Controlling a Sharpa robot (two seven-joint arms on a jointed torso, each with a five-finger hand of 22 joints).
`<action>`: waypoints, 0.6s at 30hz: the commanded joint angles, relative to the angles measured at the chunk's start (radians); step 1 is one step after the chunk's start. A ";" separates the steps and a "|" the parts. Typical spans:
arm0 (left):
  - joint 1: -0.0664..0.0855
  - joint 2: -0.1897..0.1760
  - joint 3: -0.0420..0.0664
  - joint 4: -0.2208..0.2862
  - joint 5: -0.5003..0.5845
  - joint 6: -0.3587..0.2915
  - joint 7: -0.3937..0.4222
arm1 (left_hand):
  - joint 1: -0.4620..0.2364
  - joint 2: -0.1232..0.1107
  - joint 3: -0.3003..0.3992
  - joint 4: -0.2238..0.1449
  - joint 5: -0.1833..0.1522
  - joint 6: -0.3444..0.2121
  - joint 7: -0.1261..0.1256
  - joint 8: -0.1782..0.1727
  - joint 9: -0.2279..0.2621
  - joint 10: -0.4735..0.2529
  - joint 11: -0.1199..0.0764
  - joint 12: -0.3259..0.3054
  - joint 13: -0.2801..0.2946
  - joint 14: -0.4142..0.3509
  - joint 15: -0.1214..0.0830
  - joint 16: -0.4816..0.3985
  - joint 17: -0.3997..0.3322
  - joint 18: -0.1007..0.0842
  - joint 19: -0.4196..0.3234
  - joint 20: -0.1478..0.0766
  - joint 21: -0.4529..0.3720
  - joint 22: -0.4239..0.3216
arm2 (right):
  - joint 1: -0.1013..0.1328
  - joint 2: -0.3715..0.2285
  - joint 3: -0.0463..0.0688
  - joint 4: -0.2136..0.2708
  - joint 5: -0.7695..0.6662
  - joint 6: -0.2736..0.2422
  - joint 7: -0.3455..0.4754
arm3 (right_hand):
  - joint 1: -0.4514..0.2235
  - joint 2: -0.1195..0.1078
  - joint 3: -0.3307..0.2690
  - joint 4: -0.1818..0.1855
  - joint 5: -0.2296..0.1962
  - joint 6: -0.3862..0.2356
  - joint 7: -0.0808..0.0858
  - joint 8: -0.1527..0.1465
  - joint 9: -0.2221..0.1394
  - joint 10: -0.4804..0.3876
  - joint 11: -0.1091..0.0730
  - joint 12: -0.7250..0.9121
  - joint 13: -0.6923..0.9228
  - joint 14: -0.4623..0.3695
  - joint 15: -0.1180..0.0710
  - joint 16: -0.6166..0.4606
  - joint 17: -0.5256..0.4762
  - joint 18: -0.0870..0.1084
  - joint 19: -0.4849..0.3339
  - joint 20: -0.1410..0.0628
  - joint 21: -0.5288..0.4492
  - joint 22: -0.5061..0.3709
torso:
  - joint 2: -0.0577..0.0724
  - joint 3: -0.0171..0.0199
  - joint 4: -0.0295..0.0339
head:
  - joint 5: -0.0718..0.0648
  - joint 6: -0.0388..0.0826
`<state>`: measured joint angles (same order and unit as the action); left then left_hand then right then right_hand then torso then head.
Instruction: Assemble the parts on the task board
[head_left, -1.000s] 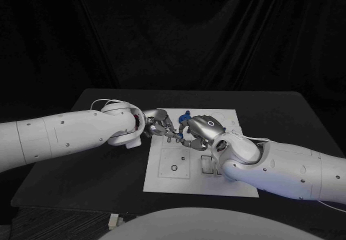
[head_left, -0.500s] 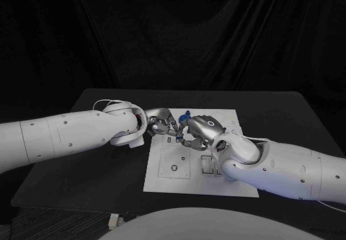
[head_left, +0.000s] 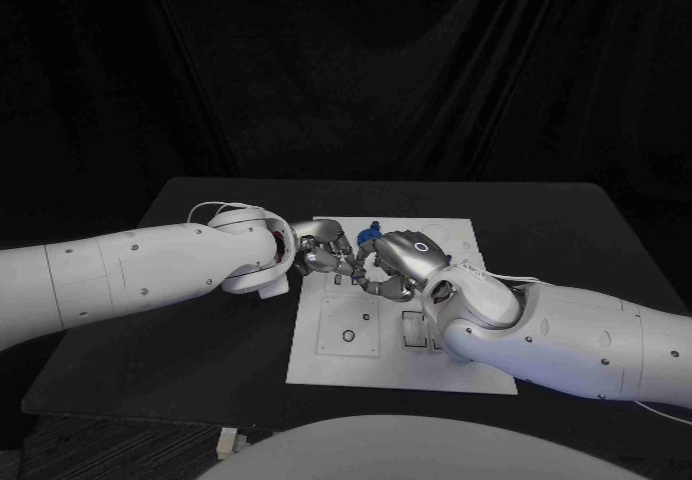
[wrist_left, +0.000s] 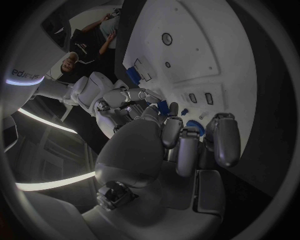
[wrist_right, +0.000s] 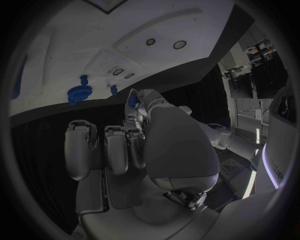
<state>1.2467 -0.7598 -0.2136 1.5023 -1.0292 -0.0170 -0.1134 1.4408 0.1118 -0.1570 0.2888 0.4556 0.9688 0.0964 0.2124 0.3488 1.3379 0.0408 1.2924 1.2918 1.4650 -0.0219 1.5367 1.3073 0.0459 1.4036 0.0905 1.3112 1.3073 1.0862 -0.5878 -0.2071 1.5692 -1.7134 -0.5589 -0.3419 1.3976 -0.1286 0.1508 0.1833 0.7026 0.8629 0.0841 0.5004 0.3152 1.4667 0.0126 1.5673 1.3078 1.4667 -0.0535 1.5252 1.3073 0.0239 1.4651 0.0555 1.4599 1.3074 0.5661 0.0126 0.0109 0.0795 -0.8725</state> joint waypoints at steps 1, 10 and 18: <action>-0.003 0.002 0.000 0.001 0.006 0.004 -0.011 | -0.035 -0.006 -0.014 0.002 -0.047 0.004 0.002 -0.001 -0.005 0.028 -0.021 -0.001 -0.005 0.073 -0.007 0.003 0.225 0.014 0.003 -0.007 0.004 0.185 | 0.002 -0.001 0.001 0.003 -0.004 -0.025 -0.002 | 0.004 0.009 0.006 -0.001 -0.004 0.004 0.001 0.003 0.001 0.104 -0.007 0.004 0.263 0.080 -0.006 0.003 0.137 0.006 0.052 -0.005 0.001 0.225 | 0.000 0.0001 -0.0007 | 0.001 0.000; -0.006 0.002 0.000 0.001 0.006 -0.019 -0.013 | -0.141 0.003 -0.077 0.003 -0.197 -0.004 0.008 0.003 -0.020 0.025 -0.014 0.004 -0.007 0.073 -0.001 0.003 0.224 0.014 0.002 -0.002 0.003 0.184 | 0.002 -0.002 0.001 0.001 -0.010 -0.020 -0.008 | 0.003 0.009 0.008 -0.002 -0.006 0.003 0.001 0.002 0.001 0.104 -0.007 0.004 0.263 0.080 -0.006 0.003 0.136 0.006 0.052 -0.005 0.000 0.224 | 0.000 0.0000 0.0005 | 0.000 0.000; -0.007 0.001 0.000 0.001 0.006 -0.015 -0.017 | -0.111 0.011 -0.079 -0.010 -0.147 -0.001 0.004 0.013 -0.022 0.029 -0.018 0.015 0.001 0.073 -0.003 0.003 0.224 0.014 0.002 -0.003 0.003 0.184 | 0.002 -0.001 0.001 -0.002 -0.014 -0.019 -0.012 | 0.003 0.009 0.008 -0.002 -0.006 0.003 0.001 0.002 0.001 0.104 -0.007 0.004 0.263 0.080 -0.006 0.003 0.136 0.006 0.052 -0.005 0.000 0.224 | 0.000 0.0000 0.0001 | 0.000 0.000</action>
<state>1.2412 -0.7600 -0.2141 1.5010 -1.0291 -0.0253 -0.1327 1.3168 0.1203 -0.2353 0.2839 0.3027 0.9648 0.1004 0.2224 0.3282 1.3612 0.0251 1.3050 1.2909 1.4614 -0.0255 1.5370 1.3073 0.0459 1.4070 0.0872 1.3111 1.3073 1.0862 -0.5886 -0.2064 1.5668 -1.7167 -0.5622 -0.3429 1.4006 -0.1257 0.1534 0.1805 0.6990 0.8610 0.0854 0.5000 0.3140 1.4667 0.0127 1.5673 1.3076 1.4667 -0.0535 1.5252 1.3073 0.0239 1.4651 0.0555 1.4598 1.3074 0.5660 0.0126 0.0110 0.0793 -0.8725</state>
